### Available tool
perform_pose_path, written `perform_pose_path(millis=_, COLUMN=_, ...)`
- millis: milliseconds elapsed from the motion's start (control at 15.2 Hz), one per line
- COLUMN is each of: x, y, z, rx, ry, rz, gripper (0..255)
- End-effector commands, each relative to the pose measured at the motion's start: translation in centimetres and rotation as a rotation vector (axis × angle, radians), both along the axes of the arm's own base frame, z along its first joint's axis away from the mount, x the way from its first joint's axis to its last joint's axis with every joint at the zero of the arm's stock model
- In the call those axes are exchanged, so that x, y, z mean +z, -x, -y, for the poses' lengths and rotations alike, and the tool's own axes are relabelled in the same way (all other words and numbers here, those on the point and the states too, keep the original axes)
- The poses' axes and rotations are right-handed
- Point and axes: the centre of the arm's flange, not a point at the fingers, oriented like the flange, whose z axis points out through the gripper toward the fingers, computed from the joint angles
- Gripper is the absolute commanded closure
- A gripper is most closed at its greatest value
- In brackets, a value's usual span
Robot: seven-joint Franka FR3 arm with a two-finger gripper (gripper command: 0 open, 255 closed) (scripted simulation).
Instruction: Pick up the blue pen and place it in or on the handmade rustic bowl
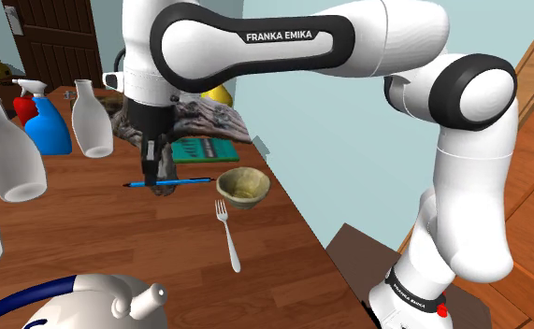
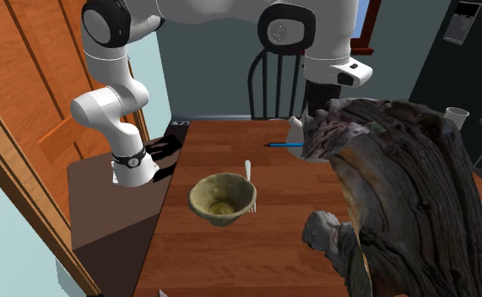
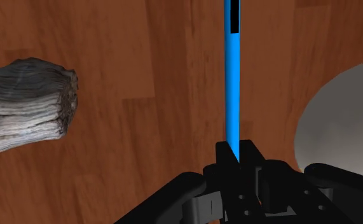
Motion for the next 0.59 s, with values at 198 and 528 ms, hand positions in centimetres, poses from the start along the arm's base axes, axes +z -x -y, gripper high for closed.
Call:
perform_pose_path(millis=198, x=1.8, y=0.1, z=2.7, rx=0.000, ry=0.000, rz=0.000, gripper=255)
perform_pose_path(millis=528, x=2.3, y=0.5, z=9.3, rx=0.000, ry=0.000, rz=0.000, gripper=255)
